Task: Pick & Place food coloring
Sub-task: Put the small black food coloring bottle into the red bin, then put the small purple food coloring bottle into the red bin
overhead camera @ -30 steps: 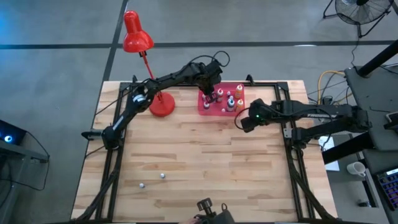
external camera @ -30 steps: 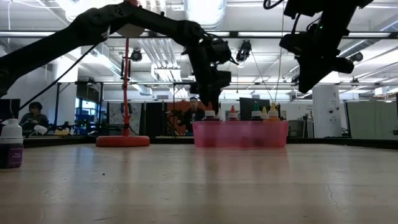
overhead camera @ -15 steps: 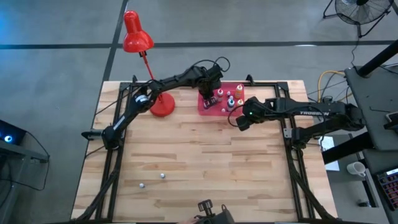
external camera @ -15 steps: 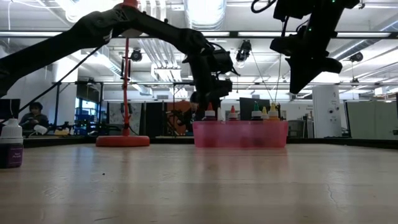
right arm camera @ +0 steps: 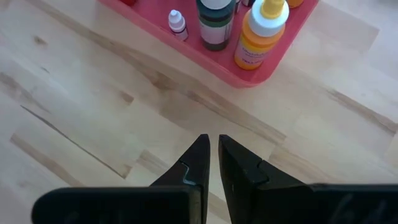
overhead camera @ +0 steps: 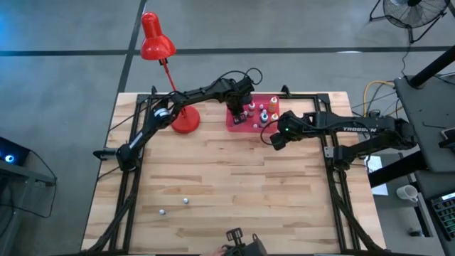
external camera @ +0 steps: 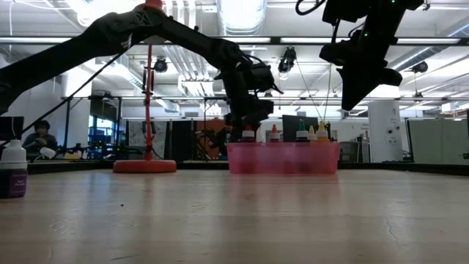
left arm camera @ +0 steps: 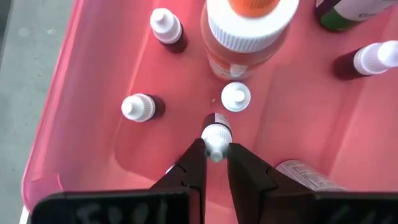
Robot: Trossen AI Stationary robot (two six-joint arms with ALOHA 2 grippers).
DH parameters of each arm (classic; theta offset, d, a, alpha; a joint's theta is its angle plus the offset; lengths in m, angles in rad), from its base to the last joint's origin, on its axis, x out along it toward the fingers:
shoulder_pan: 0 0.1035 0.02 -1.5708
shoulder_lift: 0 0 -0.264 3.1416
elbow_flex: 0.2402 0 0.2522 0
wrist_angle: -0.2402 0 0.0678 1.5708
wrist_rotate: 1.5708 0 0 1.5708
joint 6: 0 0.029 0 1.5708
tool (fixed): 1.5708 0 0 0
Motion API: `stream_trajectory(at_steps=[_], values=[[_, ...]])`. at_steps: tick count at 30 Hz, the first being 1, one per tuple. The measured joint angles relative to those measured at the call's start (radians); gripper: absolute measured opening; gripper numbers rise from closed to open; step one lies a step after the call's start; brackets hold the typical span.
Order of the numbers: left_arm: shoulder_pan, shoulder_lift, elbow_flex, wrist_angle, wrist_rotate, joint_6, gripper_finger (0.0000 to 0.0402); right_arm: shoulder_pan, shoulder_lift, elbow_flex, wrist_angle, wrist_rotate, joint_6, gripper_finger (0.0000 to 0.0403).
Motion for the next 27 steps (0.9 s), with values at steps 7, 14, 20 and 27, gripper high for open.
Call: stream_trajectory(at_steps=[7,14,20,27], values=[[0.000,0.000,0.001,0.015,-0.003,0.023,0.0039,0.000,0.000,0.000,0.000,0.002,-0.032,0.0028],[0.000,0.000,0.000,0.015,-0.003,0.025,0.0041,0.000,0.000,0.000,0.000,0.003,-0.035,0.0028],[0.000,0.000,0.000,0.018,-0.012,0.023,0.0049,0.000,0.000,0.000,0.000,0.004,-0.052,0.0028],[0.000,0.000,0.002,0.011,-0.044,0.022,0.0095,0.000,0.000,0.000,-0.001,0.008,-0.052,0.0028]])
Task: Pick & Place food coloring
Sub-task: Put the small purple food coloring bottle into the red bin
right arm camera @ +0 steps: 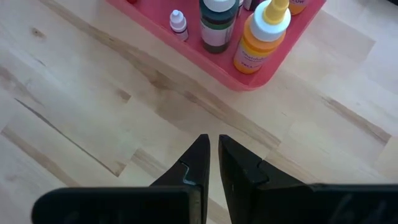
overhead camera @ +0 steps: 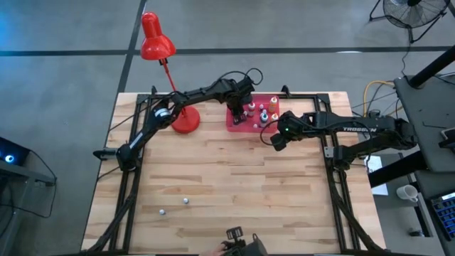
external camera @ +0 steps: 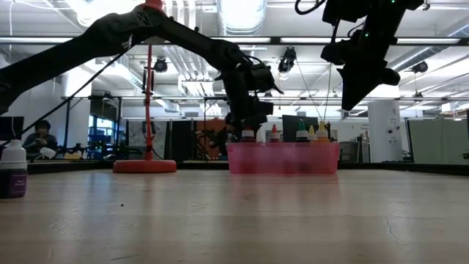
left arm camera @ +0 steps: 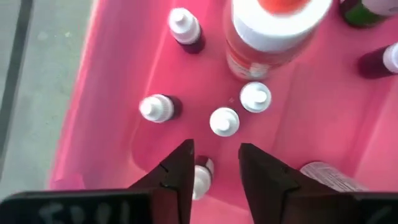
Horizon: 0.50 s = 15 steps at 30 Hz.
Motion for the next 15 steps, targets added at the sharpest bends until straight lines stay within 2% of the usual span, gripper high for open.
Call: stream_trajectory(at_steps=[6,15], values=[[-0.001,-0.001,0.013,-0.007,-0.001,0.000,0.0114,0.000,0.000,0.000,0.000,0.000,0.000,0.0028],[-0.009,-0.029,0.134,0.000,-0.036,-0.002,0.0115,0.000,0.000,0.000,0.000,0.002,-0.073,0.0028]])
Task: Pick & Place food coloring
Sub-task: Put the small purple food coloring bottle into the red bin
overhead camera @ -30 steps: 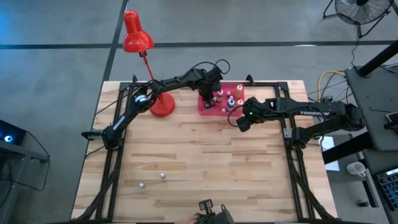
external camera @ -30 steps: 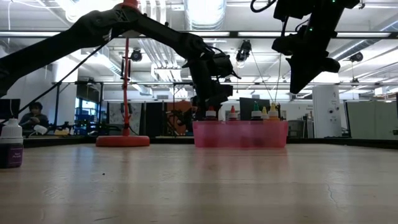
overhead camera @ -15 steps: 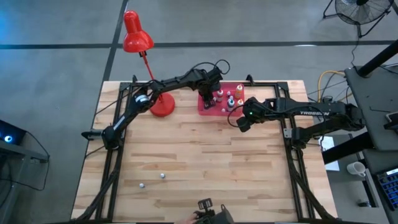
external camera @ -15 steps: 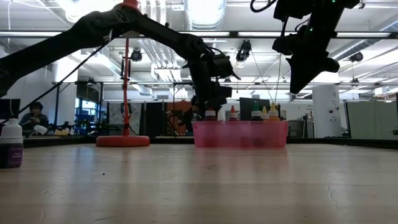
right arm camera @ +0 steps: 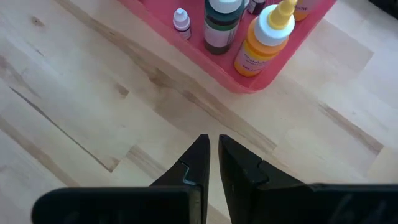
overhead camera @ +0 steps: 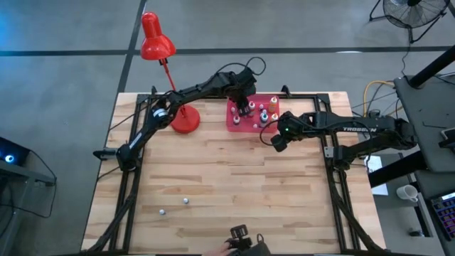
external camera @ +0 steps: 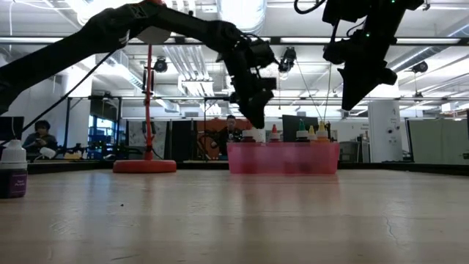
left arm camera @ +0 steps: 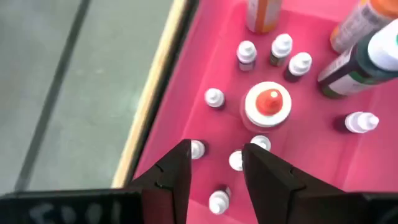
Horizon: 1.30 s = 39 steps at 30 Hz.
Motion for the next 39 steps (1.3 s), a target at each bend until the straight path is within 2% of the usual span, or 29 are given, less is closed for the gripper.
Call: stream_trajectory(at_steps=[7,12,16,23,27,30,33,37,39], values=[[-0.016,-0.061,-0.005,-0.083,-0.012,-0.104,0.0115,0.000,0.002,0.000,0.012,0.013,-0.082,0.0028],[-0.060,-0.073,-0.007,-0.346,-0.012,-0.173,0.0115,0.000,0.002,0.000,0.053,0.055,-0.124,0.0028],[-0.120,-0.100,-0.007,-0.485,-0.017,-0.275,0.0115,0.000,0.002,0.000,0.107,0.054,-0.221,0.0028],[-0.291,-0.148,-0.007,-0.576,-0.200,-0.395,0.0115,0.000,0.002,0.000,0.167,0.051,-0.347,0.0028],[-0.374,-0.212,-0.017,-0.590,-0.226,-0.507,0.0115,0.000,0.002,0.000,0.164,0.040,-0.386,0.0028],[-0.423,-0.274,-0.074,-0.591,-0.224,-0.614,0.0115,0.000,0.001,0.000,0.162,0.012,-0.430,0.0028],[-0.477,-0.368,-0.183,-0.587,-0.210,-0.698,0.0115,0.003,0.001,0.000,0.160,-0.024,-0.479,0.0028],[-0.579,-0.516,-0.402,-0.529,-0.168,-0.779,0.0115,0.005,0.001,0.000,0.158,-0.040,-0.507,0.0028],[-0.631,-0.593,-0.530,-0.462,-0.108,-0.846,0.0115,0.005,0.001,-0.001,0.158,-0.039,-0.518,0.0028]])
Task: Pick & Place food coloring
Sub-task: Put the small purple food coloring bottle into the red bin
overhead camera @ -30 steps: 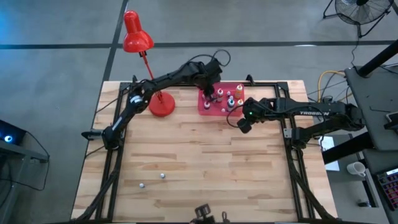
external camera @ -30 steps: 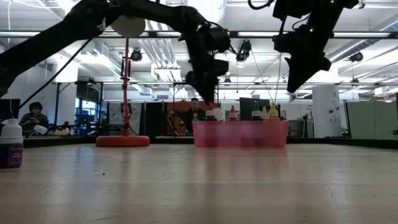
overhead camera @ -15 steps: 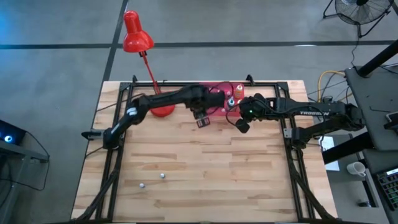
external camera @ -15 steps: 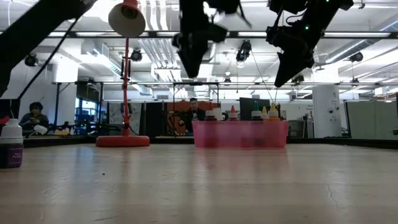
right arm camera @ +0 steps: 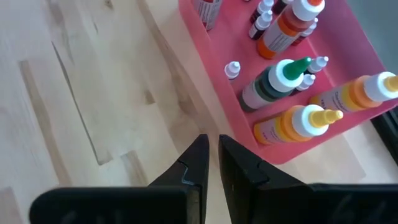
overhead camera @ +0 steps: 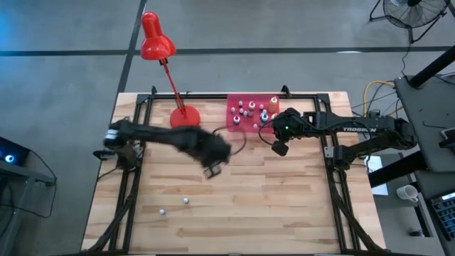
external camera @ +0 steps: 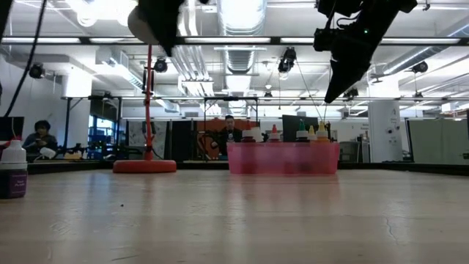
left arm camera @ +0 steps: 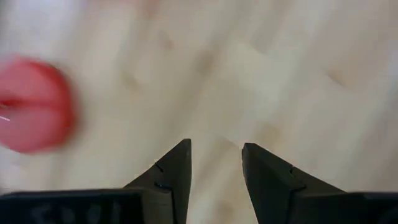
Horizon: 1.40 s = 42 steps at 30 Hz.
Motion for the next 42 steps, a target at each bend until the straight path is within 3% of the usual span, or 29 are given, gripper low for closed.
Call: stream_trajectory(at_steps=[6,9,12,19,29,42], values=[[-0.157,-0.180,-0.357,0.327,0.260,-0.189,0.0115,0.000,0.000,0.000,0.004,0.000,-0.054,0.0028],[-0.248,-0.216,-0.495,0.515,0.298,-0.243,0.0115,0.000,0.000,0.000,0.007,0.001,-0.063,0.0028],[-0.333,-0.216,-0.580,0.588,0.299,-0.264,0.0115,0.000,0.000,0.000,0.007,0.001,-0.064,0.0028],[-0.435,-0.181,-0.651,0.569,0.274,-0.275,0.0115,0.000,0.000,-0.001,0.008,0.002,-0.062,0.0028],[-0.435,-0.181,-0.698,0.527,0.176,-0.187,0.0115,0.000,0.000,-0.001,0.033,0.003,-0.026,0.0028],[-0.432,-0.181,-0.796,0.630,0.174,-0.157,0.0115,0.000,0.000,-0.002,0.051,0.003,-0.006,0.0028]])
